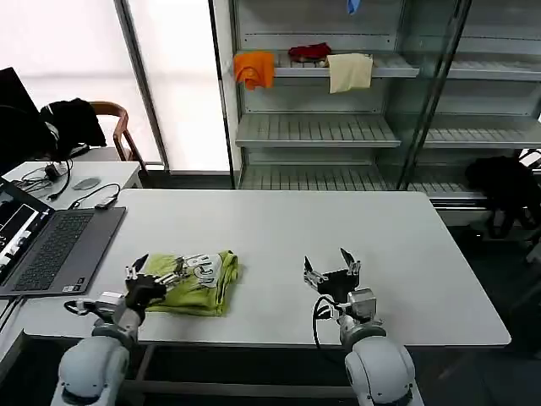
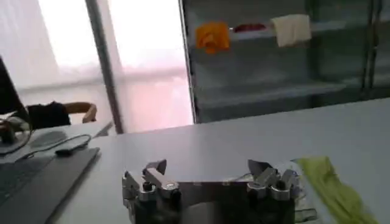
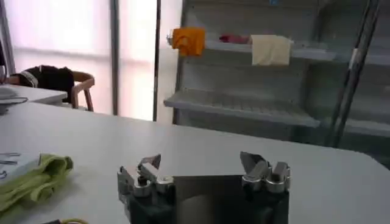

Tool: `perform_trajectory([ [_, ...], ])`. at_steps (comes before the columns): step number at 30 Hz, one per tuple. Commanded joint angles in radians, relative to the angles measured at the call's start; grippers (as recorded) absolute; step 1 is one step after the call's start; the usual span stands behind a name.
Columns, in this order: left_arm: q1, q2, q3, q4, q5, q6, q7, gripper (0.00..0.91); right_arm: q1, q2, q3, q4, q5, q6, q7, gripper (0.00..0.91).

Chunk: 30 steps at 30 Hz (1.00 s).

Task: Fold and organize the clothes.

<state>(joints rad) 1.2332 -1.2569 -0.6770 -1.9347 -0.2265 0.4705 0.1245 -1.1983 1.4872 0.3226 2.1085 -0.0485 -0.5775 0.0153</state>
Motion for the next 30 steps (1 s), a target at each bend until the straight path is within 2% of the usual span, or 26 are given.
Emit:
perform_trajectory([
  [1,0.0,0.038,-0.121,0.123,-0.158,0.035,-0.003,0.907,-0.003,-0.004,0.007,0.004,0.0,0.0,0.001,0.907],
  [16,-0.019,0.017,-0.079,0.179,-0.109,0.005,0.011,0.897,0.002,0.011,0.006,-0.016,0.001,0.005,0.002,0.907],
  [17,-0.019,0.014,-0.077,0.175,-0.109,0.005,0.015,0.806,0.002,0.011,0.006,-0.017,0.002,0.007,0.001,0.907],
  [18,-0.019,0.012,-0.076,0.175,-0.109,0.005,0.017,0.514,0.002,0.012,0.006,-0.018,0.001,0.008,-0.001,0.907],
  [19,-0.018,0.009,-0.072,0.171,-0.105,0.006,0.022,0.514,0.002,0.01,0.005,-0.018,0.001,0.011,-0.003,0.907],
  [20,-0.017,0.006,-0.07,0.169,-0.102,0.005,0.025,0.312,0.001,0.009,0.004,-0.018,0.001,0.014,-0.005,0.907],
  [22,-0.016,0.001,-0.067,0.166,-0.099,0.006,0.026,0.202,0.0,0.006,0.005,-0.017,0.001,0.018,-0.008,0.907],
  [23,-0.016,-0.001,-0.065,0.165,-0.098,0.006,0.027,0.101,-0.001,0.006,0.005,-0.017,0.001,0.018,-0.008,0.907],
  [25,-0.013,-0.005,-0.063,0.161,-0.098,0.007,0.034,0.01,-0.002,0.007,0.008,-0.016,0.001,0.018,-0.009,0.907],
  [30,-0.009,-0.014,-0.06,0.151,-0.108,0.026,0.036,0.01,-0.004,0.005,0.01,-0.013,0.001,0.019,-0.01,0.907],
])
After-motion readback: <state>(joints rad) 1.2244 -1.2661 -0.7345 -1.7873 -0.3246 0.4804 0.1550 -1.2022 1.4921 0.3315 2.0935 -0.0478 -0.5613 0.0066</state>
